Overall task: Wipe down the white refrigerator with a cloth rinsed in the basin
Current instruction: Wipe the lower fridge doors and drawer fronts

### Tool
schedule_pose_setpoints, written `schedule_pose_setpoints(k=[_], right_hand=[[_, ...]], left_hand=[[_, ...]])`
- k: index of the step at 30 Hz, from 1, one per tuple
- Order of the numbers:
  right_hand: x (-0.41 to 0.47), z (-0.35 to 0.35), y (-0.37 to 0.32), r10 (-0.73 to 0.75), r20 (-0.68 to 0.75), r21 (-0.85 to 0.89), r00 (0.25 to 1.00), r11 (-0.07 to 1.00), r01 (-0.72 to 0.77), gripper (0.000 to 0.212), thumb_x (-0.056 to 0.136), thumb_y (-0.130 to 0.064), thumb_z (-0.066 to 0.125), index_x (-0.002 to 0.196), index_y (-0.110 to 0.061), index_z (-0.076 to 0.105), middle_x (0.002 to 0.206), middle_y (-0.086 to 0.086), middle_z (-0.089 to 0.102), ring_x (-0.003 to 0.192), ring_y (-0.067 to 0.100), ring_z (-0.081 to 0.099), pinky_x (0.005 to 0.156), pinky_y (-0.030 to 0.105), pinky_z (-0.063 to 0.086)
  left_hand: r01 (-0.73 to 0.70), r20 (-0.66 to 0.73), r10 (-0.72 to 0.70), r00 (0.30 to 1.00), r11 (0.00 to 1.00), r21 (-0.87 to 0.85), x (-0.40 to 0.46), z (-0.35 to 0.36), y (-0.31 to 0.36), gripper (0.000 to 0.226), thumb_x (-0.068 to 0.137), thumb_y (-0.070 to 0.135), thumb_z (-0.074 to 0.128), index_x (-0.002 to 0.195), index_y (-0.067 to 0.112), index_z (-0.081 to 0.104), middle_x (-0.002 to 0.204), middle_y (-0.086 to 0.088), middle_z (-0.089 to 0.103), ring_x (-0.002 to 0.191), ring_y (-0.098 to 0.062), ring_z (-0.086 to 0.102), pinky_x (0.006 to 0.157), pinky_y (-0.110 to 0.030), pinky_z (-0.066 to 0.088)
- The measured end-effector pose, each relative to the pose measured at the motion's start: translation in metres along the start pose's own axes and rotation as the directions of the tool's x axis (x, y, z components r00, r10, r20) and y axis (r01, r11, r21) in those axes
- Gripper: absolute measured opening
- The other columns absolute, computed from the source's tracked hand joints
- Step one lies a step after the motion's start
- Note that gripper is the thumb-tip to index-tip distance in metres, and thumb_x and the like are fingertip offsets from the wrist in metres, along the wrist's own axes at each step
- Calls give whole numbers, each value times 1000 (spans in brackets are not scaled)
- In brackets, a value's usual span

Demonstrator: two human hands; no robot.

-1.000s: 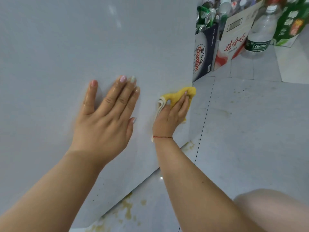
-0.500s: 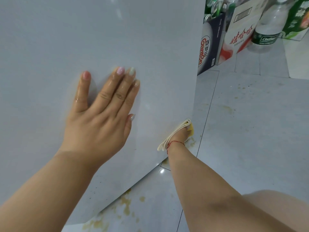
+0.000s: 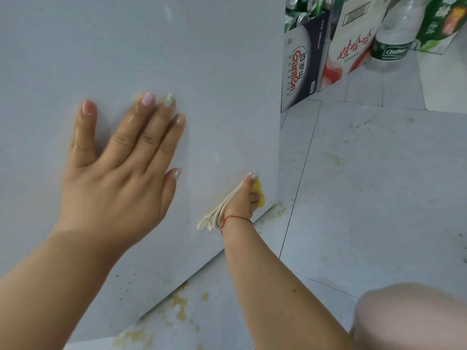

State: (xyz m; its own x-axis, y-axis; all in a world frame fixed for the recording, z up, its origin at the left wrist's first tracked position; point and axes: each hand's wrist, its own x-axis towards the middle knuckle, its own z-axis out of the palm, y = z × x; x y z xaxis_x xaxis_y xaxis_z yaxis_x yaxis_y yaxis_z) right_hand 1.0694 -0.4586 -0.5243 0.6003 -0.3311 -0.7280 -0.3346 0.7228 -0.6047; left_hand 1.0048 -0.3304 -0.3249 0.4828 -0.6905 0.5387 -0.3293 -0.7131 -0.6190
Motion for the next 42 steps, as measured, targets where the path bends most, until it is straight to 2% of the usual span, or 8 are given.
schedule_pose_setpoints(k=[7,15,22,27,30,34,38,42], right_hand=[[40,-14,-38,-115,-126,101,985,987,128,79,91,-68,28,153,-22,13,161,-4,6,148,15,4,120,44,1],[131,-34,5,-111,-151,146,982,980,133,113,49,-95,23,147,-38,27,157,-11,21,145,16,22,117,51,15],[88,-30,73,253,-10,290,968,927,-239,88,61,-88,35,139,-47,37,148,-14,35,137,24,35,105,65,21],[25,-20,108,449,134,350,883,813,-466,85,62,-86,31,135,-46,46,151,-4,37,137,34,34,86,77,25],[-19,-9,117,545,262,307,797,736,-604,87,73,-83,23,149,-40,23,160,2,13,147,32,11,108,66,5],[-50,0,131,617,361,292,699,637,-713,94,74,-84,23,152,-34,10,162,1,-2,148,28,-1,114,58,-6],[-87,10,133,655,387,176,649,638,-750,94,75,-84,22,151,-29,20,161,3,8,147,29,10,115,57,-1],[-113,18,117,658,361,82,661,683,-725,79,75,-79,17,107,-19,56,113,16,51,95,29,51,106,55,18]], left_hand=[[10,114,12,993,982,-190,-2,8,-4,62,101,25,39,155,4,15,163,-13,8,151,-33,7,102,-72,32],[4,148,25,989,981,-193,-3,11,-4,63,102,26,37,154,2,12,163,-14,0,151,-32,1,102,-73,31],[6,35,-1,999,990,-141,0,-6,1,53,96,22,48,145,3,42,154,-14,35,146,-30,26,118,-55,4],[60,-24,-74,997,926,-374,-42,-33,12,32,84,-1,51,110,-4,69,119,-19,67,119,-36,57,104,-52,42],[255,139,-214,967,840,-480,-97,-43,26,27,86,2,47,92,0,73,91,-10,71,95,-30,64,73,-39,53],[534,415,-361,835,715,-452,-165,-42,45,28,84,12,44,85,6,71,72,-1,66,72,-24,64,49,-31,50],[802,678,-487,551,534,-269,-206,-46,60,30,85,25,41,87,16,70,68,4,66,60,-21,63,47,-28,46],[958,815,-531,232,268,-98,-207,-54,61,14,95,20,51,97,24,64,72,6,63,68,-18,57,56,-29,41]])
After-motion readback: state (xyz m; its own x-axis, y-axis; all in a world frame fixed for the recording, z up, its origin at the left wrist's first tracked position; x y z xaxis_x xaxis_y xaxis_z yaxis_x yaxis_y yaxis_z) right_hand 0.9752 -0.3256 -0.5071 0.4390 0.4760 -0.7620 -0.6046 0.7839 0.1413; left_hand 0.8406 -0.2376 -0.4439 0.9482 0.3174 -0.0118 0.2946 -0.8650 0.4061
